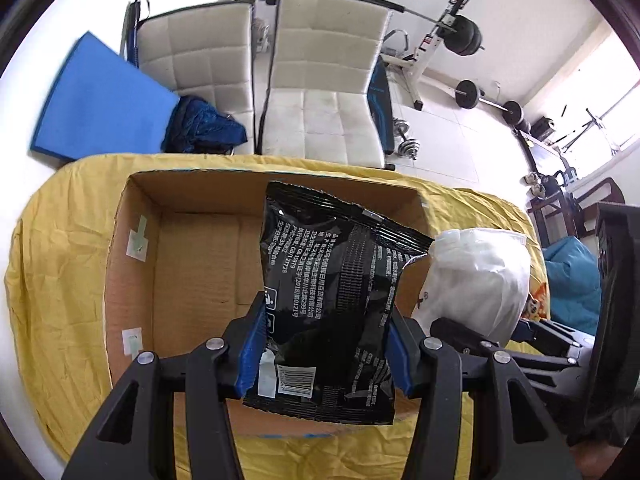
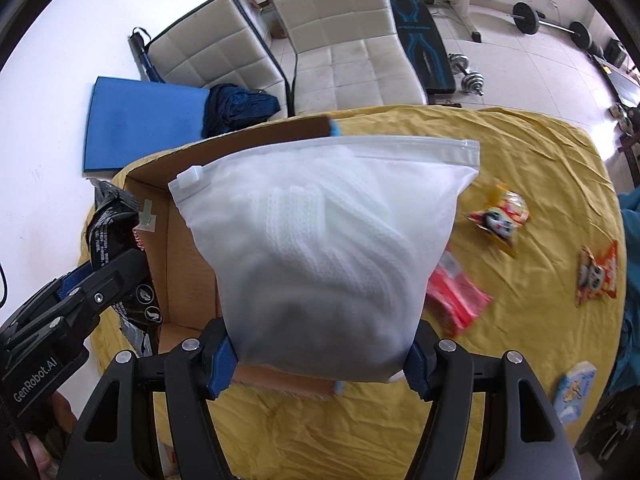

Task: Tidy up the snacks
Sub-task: 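Carry both items into the box and open both grippers to release them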

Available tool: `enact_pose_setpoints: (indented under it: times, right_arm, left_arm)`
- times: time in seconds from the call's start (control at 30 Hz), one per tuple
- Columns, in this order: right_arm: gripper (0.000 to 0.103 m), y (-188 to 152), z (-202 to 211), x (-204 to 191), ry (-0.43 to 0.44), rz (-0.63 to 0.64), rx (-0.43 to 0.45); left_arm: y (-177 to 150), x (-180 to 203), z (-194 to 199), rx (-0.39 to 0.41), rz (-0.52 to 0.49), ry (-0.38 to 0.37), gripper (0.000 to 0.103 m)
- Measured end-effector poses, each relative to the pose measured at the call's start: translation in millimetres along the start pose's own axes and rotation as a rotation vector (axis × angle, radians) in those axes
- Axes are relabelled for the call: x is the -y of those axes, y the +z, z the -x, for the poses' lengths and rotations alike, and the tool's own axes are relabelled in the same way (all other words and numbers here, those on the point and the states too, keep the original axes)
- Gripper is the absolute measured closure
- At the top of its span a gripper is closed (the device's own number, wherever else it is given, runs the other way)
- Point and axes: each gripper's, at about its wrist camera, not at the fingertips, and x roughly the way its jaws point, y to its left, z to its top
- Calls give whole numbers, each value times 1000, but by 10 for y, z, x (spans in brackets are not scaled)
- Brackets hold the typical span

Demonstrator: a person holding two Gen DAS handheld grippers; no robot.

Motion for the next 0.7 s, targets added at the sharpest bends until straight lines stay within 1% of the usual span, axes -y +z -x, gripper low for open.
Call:
enact_pose_setpoints:
  times: [0.13,0.3,0.43,0.5,0.57,0.7]
  right_arm:
    - [34,189,-412,-321,-15,14,-35]
    - [34,372,-912,-558,-41,24,-92]
    - [34,478,-1308,-644,-70,29,-149]
    - [34,514,-1500,-676,-100,38,-159]
    - [34,542,-1652,-702,-102,29,-173]
    - [34,620,-1860,-671,-107,1,-188]
  left_arm:
    - [175,-387,-320,-81,65,-42,53]
    - [327,-739,-752,-165,127,-77,53]
    - [392,-888,-1117,-234,160,-97,53]
    - [419,-916,-1268,-258,151,-98,53]
    - [431,-942,-1367,-272,153,-90,53]
    - [444,-994,-1541,-307,161,-99,53]
